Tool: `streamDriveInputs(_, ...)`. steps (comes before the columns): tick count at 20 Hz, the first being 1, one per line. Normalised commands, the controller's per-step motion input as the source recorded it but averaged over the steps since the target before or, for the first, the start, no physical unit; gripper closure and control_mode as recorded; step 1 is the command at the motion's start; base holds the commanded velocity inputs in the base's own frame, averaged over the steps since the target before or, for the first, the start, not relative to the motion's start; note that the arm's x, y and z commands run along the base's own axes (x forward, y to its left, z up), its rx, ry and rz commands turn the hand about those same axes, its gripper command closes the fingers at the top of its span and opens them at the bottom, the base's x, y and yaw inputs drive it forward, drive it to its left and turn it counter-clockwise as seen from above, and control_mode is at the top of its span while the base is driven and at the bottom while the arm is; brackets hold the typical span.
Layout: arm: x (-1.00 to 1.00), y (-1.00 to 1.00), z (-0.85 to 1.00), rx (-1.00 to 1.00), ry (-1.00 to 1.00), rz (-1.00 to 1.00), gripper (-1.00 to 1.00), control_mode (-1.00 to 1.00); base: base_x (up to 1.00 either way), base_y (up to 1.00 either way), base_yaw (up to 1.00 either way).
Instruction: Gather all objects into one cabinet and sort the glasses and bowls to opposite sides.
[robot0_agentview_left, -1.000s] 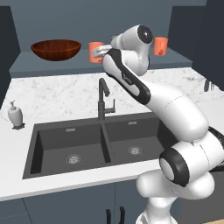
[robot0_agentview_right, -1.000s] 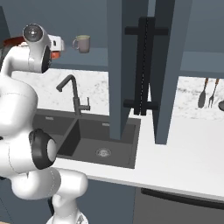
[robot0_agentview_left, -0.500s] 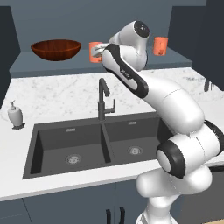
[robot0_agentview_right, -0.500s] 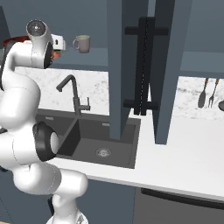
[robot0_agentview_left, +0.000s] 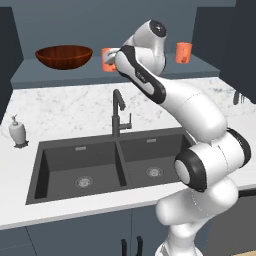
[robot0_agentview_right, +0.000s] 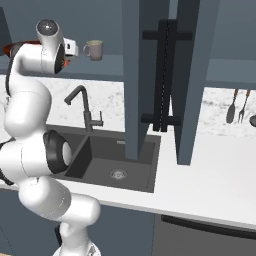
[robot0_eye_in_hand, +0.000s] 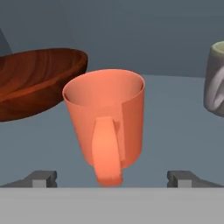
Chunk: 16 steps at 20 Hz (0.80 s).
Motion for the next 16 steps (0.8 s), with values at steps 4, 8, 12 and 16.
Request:
streamDriveInputs(4, 0.14, 0.01, -0.14, 0.0, 0.0, 0.0, -1.0, -1.0, 0.0, 0.0, 0.0)
streamDriveInputs(8, 0.1, 0.07, -0.05, 0.0, 0.0, 0.0, -1.0, -1.0, 0.0, 0.0, 0.0)
streamDriveInputs(12, 0.04, 0.08, 0.0, 0.0, 0.0, 0.0, -1.0, -1.0, 0.0, 0.0, 0.0)
streamDriveInputs(16, 0.09, 0.08, 0.0, 0.0, 0.0, 0.0, -1.0, -1.0, 0.0, 0.0, 0.0)
